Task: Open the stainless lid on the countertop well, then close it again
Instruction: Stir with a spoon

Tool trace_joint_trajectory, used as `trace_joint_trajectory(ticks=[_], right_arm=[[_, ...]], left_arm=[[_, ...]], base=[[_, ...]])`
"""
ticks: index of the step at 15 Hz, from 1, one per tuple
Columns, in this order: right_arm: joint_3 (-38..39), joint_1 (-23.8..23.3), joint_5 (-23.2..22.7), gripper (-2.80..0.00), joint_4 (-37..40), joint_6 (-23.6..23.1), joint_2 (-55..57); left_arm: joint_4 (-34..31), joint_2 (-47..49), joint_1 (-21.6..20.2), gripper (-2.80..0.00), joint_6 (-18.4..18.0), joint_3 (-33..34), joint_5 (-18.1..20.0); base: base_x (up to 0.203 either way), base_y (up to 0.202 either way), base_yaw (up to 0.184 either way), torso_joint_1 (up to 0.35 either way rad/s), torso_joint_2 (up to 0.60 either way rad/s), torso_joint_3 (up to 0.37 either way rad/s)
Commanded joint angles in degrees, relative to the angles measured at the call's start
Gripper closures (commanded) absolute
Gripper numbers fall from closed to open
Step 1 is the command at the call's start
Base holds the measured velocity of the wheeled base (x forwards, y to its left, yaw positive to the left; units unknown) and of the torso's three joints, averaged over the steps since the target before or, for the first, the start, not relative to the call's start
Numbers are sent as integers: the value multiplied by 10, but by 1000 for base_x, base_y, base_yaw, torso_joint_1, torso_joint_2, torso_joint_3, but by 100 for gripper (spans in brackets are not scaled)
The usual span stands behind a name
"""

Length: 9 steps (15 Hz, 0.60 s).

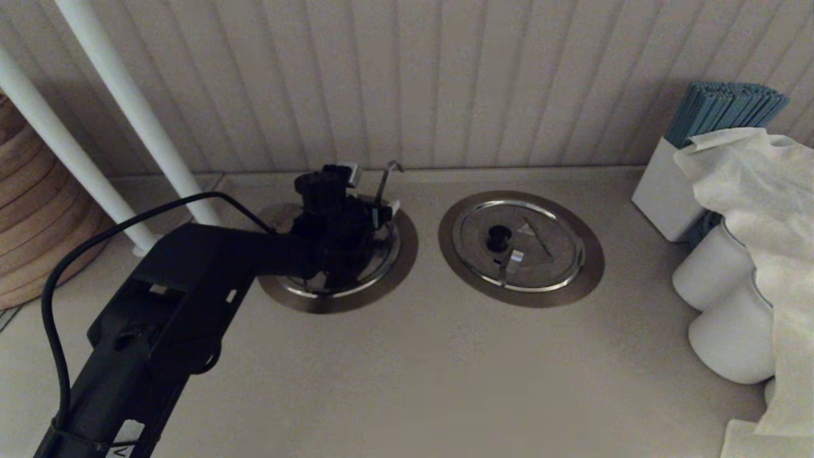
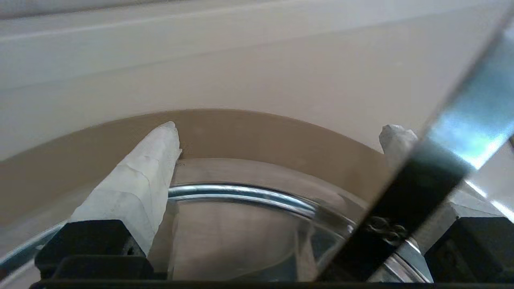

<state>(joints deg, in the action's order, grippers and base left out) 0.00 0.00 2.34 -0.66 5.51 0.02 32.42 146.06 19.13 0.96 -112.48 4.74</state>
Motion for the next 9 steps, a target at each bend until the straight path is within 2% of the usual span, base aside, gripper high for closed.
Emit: trace_joint_trajectory(ticks=[1,2,9], right_arm=[[0,0,0,0,0,0,1],[0,0,0,0,0,0,1],[0,0,0,0,0,0,0]], left_arm=[[9,-1,0,-280,0,0,-1],[11,-1,-1,0,0,0,-2],[12,-4,-1,0,1,0,-9]], base=[[0,0,0,0,0,0],[0,0,0,0,0,0],[0,0,0,0,0,0]])
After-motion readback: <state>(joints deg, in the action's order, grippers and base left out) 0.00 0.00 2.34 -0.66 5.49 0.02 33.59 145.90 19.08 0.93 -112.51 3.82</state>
